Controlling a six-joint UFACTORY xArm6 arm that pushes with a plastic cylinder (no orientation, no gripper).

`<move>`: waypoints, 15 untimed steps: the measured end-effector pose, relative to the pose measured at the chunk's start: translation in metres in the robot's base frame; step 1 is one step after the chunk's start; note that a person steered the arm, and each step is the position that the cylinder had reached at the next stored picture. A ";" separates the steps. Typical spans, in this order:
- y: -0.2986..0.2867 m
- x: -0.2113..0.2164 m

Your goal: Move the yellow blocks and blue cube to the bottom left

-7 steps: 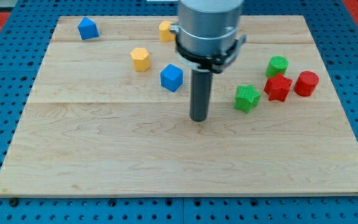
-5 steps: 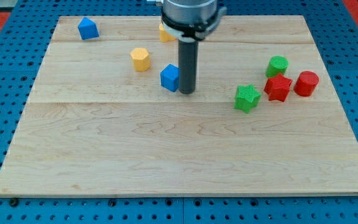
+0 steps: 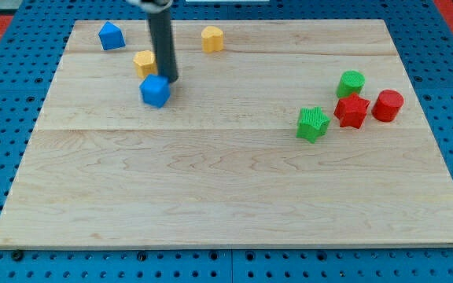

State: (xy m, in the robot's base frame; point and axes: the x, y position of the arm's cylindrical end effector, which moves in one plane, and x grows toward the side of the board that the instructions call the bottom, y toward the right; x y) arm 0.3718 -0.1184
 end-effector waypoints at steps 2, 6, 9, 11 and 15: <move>-0.045 0.053; -0.103 0.087; -0.141 0.066; -0.141 0.127; 0.092 -0.075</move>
State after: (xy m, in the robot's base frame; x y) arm 0.2968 -0.0263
